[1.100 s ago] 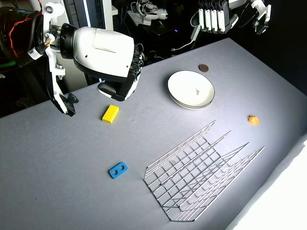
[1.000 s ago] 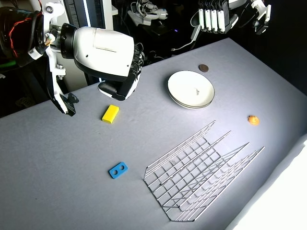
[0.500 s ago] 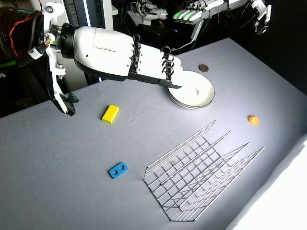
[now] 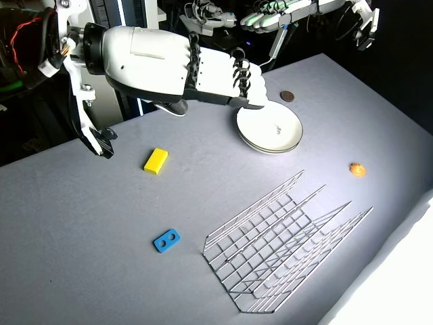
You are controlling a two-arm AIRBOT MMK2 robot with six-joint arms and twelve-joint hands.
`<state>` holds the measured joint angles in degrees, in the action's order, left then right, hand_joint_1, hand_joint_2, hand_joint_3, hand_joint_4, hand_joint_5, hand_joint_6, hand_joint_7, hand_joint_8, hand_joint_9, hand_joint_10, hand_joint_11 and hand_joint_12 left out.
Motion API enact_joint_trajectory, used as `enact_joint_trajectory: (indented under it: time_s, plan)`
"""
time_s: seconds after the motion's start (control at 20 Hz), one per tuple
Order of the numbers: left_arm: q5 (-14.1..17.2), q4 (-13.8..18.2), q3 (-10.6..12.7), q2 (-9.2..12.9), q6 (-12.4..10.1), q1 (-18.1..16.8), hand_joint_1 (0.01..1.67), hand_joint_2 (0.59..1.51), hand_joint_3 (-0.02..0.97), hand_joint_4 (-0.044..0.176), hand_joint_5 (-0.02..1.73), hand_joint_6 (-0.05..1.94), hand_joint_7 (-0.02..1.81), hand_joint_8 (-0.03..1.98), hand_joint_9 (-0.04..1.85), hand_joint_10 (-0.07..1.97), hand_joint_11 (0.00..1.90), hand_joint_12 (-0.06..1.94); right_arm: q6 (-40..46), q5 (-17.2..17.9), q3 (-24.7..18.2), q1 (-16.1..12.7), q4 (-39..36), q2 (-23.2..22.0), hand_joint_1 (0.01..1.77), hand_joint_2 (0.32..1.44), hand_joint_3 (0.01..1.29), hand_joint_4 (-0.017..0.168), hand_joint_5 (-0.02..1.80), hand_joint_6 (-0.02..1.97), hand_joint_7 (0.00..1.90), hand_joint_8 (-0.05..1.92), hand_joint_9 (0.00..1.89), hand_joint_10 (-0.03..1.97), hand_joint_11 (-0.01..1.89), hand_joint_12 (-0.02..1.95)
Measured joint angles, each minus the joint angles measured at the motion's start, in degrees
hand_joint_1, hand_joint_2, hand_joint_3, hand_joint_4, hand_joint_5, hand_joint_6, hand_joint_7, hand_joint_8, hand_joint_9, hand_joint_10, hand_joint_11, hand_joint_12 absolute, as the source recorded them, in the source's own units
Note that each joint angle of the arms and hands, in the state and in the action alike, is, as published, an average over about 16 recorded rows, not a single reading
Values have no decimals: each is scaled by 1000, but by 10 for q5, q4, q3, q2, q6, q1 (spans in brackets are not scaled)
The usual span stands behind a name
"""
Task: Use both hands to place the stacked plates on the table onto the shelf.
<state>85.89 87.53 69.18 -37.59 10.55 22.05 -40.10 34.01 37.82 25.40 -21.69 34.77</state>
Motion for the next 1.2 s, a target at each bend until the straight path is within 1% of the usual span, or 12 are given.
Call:
enact_joint_trajectory:
  time_s: [0.1,0.25,0.4,0.7,0.8,0.95,1.2]
  plan:
    - [-1,6,-3,-1,-9,-5,14,1127,41,1,21,-8,22,-14,22,7,15,-11,16,-4,0,1,-13,1,1122,1037,19,-2,52,18,41,13,26,6,22,100]
    - [-6,15,-7,-1,-23,-13,14,1128,40,1,21,-7,21,-14,22,7,15,-11,52,-12,2,2,-42,3,1122,1052,19,-3,61,18,42,13,25,6,22,180]
    - [-14,30,-11,-2,-37,-22,14,1131,42,1,21,-8,22,-14,21,7,15,-11,84,-17,5,3,-75,5,1121,1060,19,-2,72,18,47,13,32,5,21,312]
    - [-33,91,-21,-6,-61,-29,14,1143,41,1,22,-7,21,-14,18,8,15,-11,116,-15,11,5,-126,8,1115,1063,18,0,84,18,55,13,48,5,18,550]
    - [-44,112,-24,-9,-63,-24,14,1147,40,1,22,-7,19,-14,17,8,15,-11,115,-10,13,7,-131,9,1124,1065,18,1,77,18,51,13,50,5,17,574]
    - [-67,139,-27,-15,-63,-8,14,1155,38,1,20,-8,18,-14,16,8,15,-10,101,0,14,11,-126,10,1139,1064,18,1,85,18,55,13,55,5,15,620]
    - [-112,179,-20,-33,-63,33,15,1165,34,1,19,-8,17,-15,16,8,15,-10,41,17,13,17,-70,13,1147,1057,18,2,102,18,71,13,71,5,14,656]
